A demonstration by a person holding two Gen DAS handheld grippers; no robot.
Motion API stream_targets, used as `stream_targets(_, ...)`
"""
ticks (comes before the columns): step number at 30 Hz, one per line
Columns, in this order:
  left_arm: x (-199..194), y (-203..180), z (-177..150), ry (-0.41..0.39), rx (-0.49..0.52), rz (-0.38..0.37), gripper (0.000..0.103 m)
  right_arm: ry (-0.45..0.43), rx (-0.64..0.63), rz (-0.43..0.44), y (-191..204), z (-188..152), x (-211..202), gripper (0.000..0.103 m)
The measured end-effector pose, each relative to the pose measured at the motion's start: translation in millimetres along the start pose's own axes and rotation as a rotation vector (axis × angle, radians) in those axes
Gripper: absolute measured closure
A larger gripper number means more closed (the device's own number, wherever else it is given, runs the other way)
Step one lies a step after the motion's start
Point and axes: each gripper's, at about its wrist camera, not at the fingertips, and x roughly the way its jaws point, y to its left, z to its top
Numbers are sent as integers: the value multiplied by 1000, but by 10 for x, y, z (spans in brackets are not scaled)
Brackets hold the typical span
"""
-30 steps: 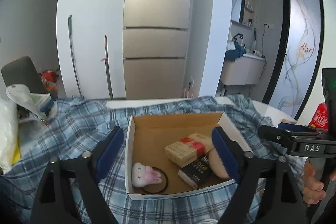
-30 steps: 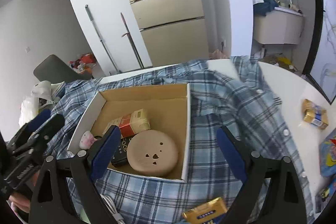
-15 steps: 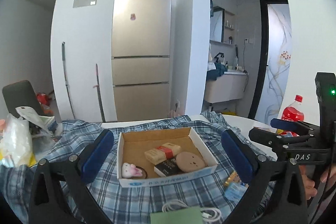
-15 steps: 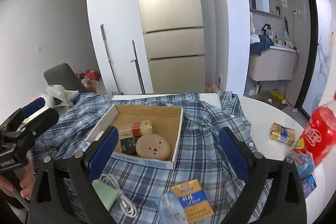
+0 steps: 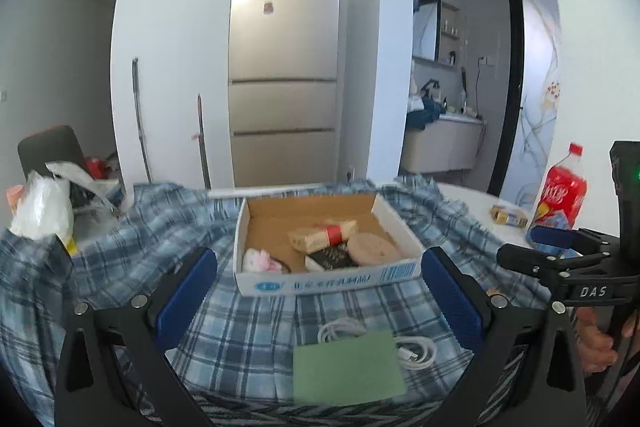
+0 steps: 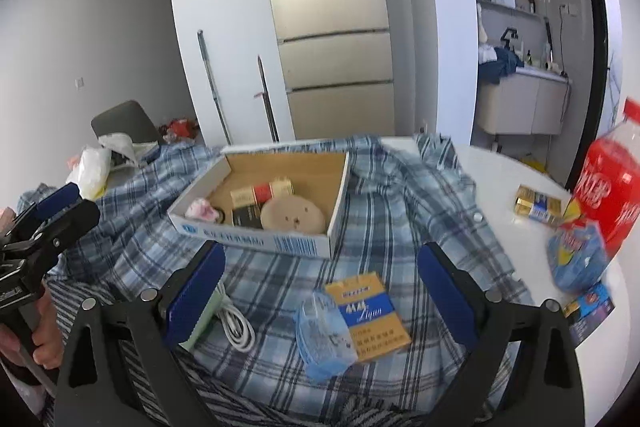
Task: Organize soft objects
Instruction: 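Raise both open grippers away from the cardboard box, then lower the right gripper onto the blue translucent packet and close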
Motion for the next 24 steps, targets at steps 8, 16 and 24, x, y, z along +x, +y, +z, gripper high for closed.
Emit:
stream_targets(8, 254, 97, -179, 91, -17, -26, 0, 188, 18, 29, -80, -193, 439, 20)
stream_targets(16, 325, 156, -212, 130, -52, -41, 0, 359, 64, 81, -179, -363, 739, 38)
stream_targets(24, 302, 82, -218, 116, -17, -38, 0, 367, 83, 150, -197, -378, 725, 65)
